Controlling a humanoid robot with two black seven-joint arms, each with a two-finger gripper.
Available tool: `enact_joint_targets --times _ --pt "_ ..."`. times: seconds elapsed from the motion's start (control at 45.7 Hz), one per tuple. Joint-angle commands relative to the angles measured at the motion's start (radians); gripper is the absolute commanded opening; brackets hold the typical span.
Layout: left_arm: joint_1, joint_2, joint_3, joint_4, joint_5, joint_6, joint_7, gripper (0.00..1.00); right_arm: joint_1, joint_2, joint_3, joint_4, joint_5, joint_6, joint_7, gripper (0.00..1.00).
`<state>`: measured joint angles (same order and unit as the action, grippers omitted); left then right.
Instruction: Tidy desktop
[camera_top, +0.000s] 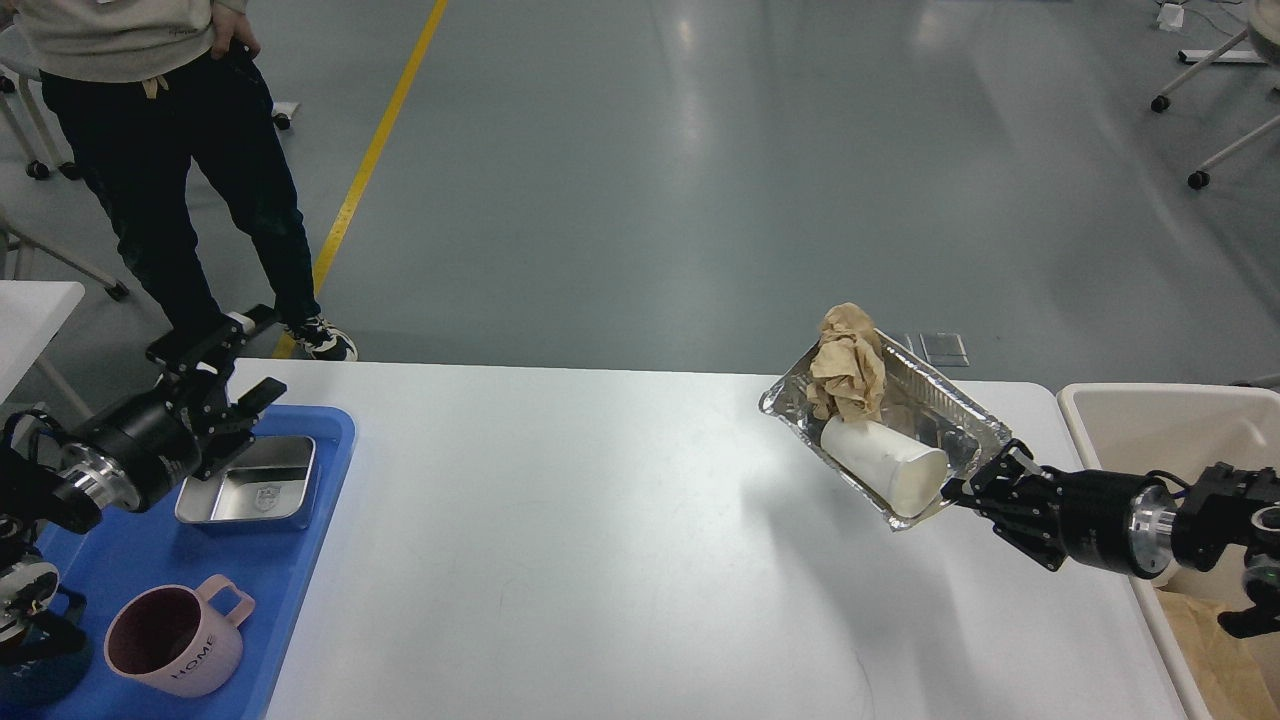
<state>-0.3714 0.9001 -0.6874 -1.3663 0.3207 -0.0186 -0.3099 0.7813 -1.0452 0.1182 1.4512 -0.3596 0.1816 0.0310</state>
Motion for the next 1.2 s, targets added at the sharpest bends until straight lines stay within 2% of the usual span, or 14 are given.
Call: enact_joint_targets --times 0.0,0.197,0.394,0.744,0.941,0.963,0.985,1.028,1.05,1.182 --pt "0.015 -0.136 -0.079 0.098 -0.083 0.000 0.000 0.95 0.000 -0.056 0.009 -0.014 0.077 -0.008 0.007 0.00" --pt "0.069 -0.312 -0.288 0.225 -0.120 -0.018 0.000 0.96 -0.008 -0.147 0.008 -0.063 0.208 -0.011 0.007 0.00" --pt "0.089 -0.437 -0.435 0.340 -0.120 -0.106 0.000 0.96 -0.046 -0.234 0.004 -0.091 0.318 -0.013 0.007 0.00" --pt "0.092 -0.480 -0.489 0.461 -0.133 -0.204 0.000 0.96 -0.105 -0.395 -0.009 -0.118 0.519 -0.011 0.006 0.00" --pt "0.094 -0.495 -0.491 0.472 -0.146 -0.222 0.000 0.96 -0.157 -0.401 -0.012 -0.173 0.548 -0.010 0.001 0.00" --pt "0.094 -0.495 -0.491 0.472 -0.146 -0.222 0.002 0.96 -0.163 -0.401 -0.012 -0.184 0.548 -0.010 -0.003 0.10" --pt "0.095 -0.495 -0.491 0.472 -0.146 -0.222 0.002 0.96 -0.168 -0.401 -0.012 -0.196 0.550 -0.011 -0.006 0.31" --pt "0.097 -0.494 -0.491 0.472 -0.146 -0.224 0.002 0.96 -0.175 -0.397 -0.012 -0.225 0.548 -0.014 -0.006 0.84" --pt "0.097 -0.492 -0.491 0.472 -0.146 -0.224 0.000 0.96 -0.180 -0.394 -0.012 -0.244 0.550 -0.020 -0.006 1.00" --pt "0.097 -0.489 -0.495 0.474 -0.146 -0.224 0.002 0.96 -0.217 -0.389 -0.012 -0.298 0.564 -0.034 -0.006 1.00"
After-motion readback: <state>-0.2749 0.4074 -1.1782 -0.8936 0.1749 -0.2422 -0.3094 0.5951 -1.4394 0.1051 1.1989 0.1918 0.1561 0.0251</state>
